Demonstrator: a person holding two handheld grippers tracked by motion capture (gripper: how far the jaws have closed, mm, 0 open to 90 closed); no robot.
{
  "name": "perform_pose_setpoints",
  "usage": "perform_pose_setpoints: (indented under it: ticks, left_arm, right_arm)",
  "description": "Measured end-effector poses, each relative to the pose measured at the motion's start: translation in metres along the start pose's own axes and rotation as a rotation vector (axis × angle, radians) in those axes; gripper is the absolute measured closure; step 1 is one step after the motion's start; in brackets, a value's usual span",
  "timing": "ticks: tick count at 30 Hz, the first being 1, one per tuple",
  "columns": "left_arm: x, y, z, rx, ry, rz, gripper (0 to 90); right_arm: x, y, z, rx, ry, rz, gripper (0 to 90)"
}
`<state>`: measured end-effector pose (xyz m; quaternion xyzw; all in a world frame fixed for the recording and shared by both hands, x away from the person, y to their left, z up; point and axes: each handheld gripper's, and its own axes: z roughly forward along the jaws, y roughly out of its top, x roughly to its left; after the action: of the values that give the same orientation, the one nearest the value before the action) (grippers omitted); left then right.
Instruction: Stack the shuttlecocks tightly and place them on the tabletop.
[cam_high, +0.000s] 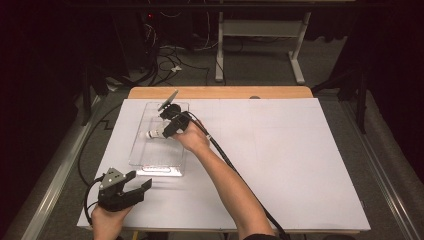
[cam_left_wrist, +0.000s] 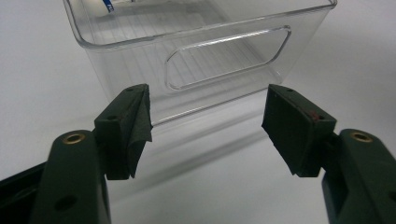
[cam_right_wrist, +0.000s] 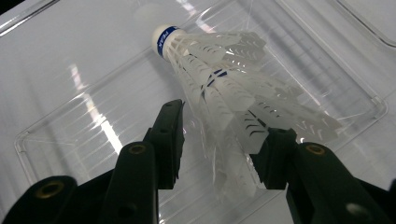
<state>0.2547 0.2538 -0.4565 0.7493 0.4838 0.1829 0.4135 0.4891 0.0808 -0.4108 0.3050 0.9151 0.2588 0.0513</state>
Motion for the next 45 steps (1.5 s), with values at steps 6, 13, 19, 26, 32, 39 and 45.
perform_pose_setpoints:
  ticks: [6,13,19,26,32,39,45]
  left_arm:
    - [0.0,0.0,0.0,-0.001,-0.001,-0.002,33.2]
    - [0.0,0.0,0.0,-0.002,0.0,-0.001,33.2]
    - [0.0,0.0,0.0,-0.001,0.0,0.0,33.2]
    - [0.0,0.0,0.0,0.001,0.001,0.003,33.2]
    - [0.0,0.0,0.0,0.001,0.0,0.004,33.2]
    - [0.0,0.0,0.0,0.002,0.0,0.004,33.2]
    - [0.0,0.0,0.0,0.002,0.001,0.004,33.2]
  right_arm:
    - [0.0,-0.001,-0.003,-0.007,0.005,0.001,58.3]
    - [-0.004,-0.005,-0.006,-0.01,0.007,0.011,58.2]
    - [-0.005,-0.007,-0.012,-0.017,0.009,0.017,58.0]
    - [-0.007,-0.01,-0.017,-0.024,0.009,0.01,58.2]
    - [-0.009,-0.014,-0.023,-0.029,0.011,0.015,60.3]
    - [-0.014,-0.019,-0.029,-0.043,0.009,0.022,61.6]
    - [-0.014,-0.019,-0.033,-0.056,0.01,0.016,61.4]
